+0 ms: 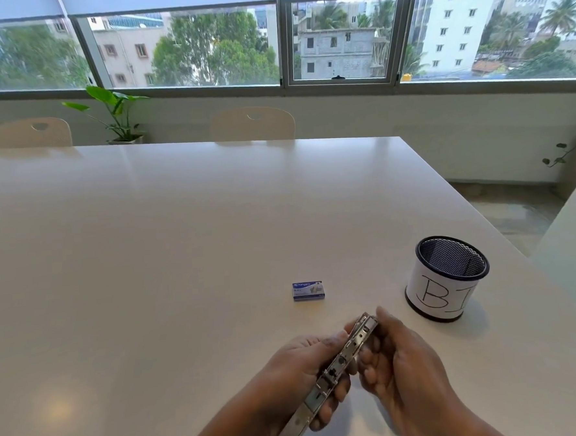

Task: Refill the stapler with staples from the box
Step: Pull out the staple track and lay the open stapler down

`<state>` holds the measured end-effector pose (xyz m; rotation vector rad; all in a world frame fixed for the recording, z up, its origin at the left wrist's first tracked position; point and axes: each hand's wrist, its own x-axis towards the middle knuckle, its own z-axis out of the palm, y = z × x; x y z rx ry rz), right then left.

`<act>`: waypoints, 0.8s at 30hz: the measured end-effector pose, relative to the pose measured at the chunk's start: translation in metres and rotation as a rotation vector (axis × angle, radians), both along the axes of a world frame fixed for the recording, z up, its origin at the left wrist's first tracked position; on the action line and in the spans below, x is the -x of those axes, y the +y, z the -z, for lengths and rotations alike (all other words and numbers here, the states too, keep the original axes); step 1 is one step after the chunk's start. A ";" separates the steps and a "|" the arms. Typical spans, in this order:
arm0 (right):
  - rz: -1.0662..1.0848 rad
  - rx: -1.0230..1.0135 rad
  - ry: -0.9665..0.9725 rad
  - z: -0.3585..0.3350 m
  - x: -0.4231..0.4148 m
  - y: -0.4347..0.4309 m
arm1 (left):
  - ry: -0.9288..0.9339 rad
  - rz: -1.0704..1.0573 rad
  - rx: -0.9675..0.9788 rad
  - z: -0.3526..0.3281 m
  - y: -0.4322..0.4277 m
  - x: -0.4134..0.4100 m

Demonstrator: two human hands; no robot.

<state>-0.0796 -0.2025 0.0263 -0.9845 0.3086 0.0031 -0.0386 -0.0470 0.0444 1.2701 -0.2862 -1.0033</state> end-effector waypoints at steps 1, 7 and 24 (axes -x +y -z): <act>-0.003 0.014 -0.022 -0.001 -0.001 0.000 | 0.001 -0.011 -0.004 0.001 0.000 -0.001; -0.026 0.178 -0.128 0.003 -0.001 -0.001 | -0.025 0.014 0.022 0.005 -0.002 -0.001; 0.272 1.185 -0.352 0.000 0.008 -0.004 | 0.104 -0.162 -0.089 0.010 -0.005 -0.002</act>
